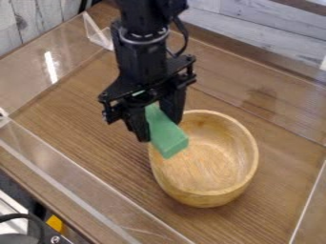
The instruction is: Put the green block in the brown bowl
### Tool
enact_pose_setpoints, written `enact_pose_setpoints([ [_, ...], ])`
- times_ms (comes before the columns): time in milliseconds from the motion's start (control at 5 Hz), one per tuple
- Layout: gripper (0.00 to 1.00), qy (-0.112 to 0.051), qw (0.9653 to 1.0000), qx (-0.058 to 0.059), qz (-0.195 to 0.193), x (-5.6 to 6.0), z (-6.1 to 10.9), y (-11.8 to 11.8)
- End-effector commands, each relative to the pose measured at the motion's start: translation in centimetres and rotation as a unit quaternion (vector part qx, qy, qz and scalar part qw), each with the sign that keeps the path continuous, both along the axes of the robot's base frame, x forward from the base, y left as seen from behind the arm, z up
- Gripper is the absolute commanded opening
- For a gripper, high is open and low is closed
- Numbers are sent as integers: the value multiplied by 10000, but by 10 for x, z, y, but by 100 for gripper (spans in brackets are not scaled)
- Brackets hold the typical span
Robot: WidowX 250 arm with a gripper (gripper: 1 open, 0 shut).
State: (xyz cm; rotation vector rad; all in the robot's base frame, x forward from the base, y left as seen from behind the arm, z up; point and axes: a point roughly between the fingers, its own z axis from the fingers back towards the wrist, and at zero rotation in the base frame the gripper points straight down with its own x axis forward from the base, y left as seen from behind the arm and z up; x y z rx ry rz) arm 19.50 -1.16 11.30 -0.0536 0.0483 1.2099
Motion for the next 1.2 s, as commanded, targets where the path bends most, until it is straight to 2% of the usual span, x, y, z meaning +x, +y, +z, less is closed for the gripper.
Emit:
enact_pose_setpoints([
  [0,0,-272,9990,-25,347,12,6,-3],
  [200,0,-303,9978,-39,594,17,1,-7],
  [600,0,-371,9966,-91,737,13,-4,9],
  [1000,0,-446,9945,-121,942,21,-10,5],
])
